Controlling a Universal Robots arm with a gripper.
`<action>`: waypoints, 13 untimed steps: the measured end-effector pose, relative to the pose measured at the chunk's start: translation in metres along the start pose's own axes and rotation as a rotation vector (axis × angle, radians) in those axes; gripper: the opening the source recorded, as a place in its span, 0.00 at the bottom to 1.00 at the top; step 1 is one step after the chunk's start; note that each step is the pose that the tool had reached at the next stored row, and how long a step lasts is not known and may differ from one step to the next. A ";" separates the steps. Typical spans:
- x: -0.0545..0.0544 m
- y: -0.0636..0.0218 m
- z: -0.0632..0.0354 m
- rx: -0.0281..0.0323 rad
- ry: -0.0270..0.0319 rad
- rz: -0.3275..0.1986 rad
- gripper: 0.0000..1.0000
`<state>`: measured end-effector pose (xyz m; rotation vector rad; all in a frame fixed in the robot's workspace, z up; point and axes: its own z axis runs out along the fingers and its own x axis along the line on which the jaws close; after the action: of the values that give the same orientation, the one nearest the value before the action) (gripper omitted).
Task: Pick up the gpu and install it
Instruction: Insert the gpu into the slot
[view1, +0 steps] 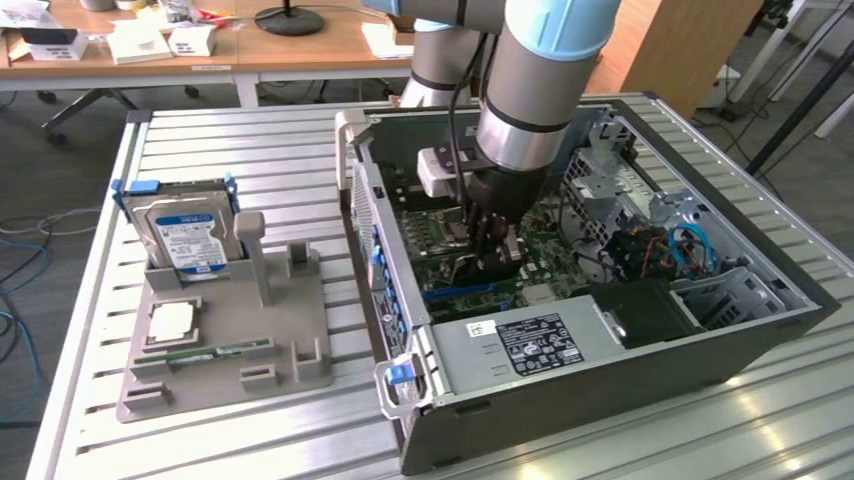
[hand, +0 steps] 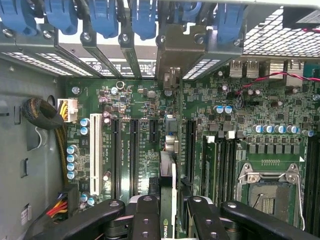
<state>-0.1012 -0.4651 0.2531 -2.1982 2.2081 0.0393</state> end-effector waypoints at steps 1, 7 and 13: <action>0.000 0.0000 0.0000 0.0000 0.0001 0.000 0.26; 0.000 0.0000 0.0006 0.0000 -0.0001 0.000 0.26; 0.000 0.0001 0.0007 0.0000 -0.0002 0.000 0.26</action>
<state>-0.1013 -0.4650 0.2524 -2.1981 2.2079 0.0395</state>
